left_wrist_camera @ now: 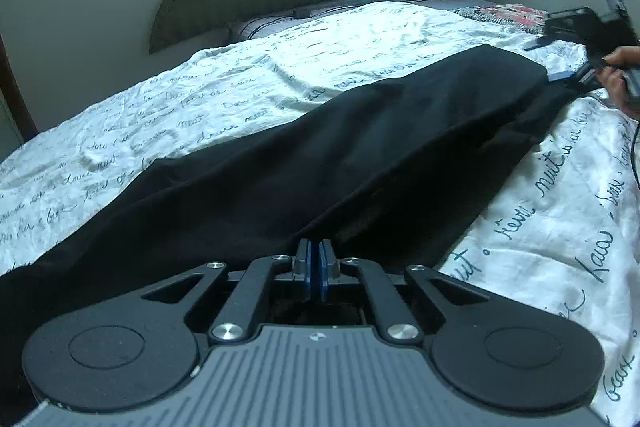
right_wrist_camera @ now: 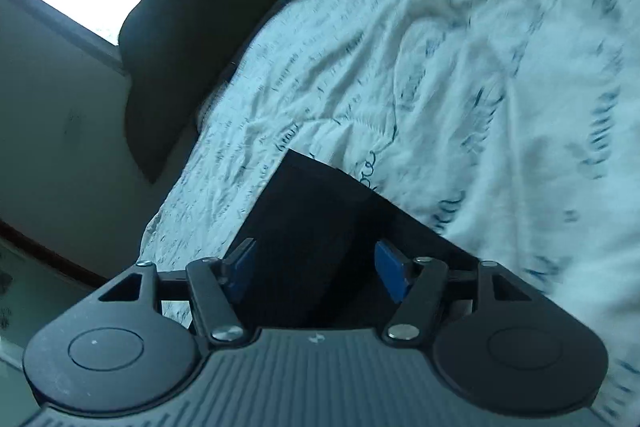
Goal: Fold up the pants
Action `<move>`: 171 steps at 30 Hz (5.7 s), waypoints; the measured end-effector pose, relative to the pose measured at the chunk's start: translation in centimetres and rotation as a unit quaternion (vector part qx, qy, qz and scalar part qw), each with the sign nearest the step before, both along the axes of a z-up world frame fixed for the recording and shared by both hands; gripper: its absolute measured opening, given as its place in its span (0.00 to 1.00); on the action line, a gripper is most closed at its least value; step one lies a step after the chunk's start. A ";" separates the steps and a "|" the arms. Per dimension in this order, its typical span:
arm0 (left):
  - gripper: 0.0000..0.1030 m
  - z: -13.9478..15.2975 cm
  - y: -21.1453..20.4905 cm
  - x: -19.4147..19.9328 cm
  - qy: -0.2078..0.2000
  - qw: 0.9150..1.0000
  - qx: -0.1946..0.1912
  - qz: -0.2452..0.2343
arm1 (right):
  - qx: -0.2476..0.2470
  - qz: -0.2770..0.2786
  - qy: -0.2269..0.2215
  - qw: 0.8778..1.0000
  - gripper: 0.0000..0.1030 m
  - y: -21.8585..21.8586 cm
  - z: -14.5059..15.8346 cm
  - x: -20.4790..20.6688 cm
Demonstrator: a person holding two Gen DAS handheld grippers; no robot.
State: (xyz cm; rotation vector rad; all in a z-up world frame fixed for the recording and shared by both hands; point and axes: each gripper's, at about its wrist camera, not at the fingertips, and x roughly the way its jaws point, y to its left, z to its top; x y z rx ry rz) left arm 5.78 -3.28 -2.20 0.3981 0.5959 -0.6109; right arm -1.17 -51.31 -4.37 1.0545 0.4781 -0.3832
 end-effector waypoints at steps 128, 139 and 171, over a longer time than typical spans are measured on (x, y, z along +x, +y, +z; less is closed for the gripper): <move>0.98 4.9 3.9 4.8 0.022 0.961 -0.050 0.270 | -0.273 0.072 -0.024 0.959 0.42 9.0 5.9 -2.0; 0.97 0.9 1.6 16.5 0.116 0.958 0.038 0.260 | -0.289 0.466 0.075 0.833 0.84 22.9 3.2 16.1; 1.00 1.6 22.4 1.0 0.047 0.930 -0.034 0.363 | -0.433 0.514 0.001 0.740 1.00 39.5 4.8 9.0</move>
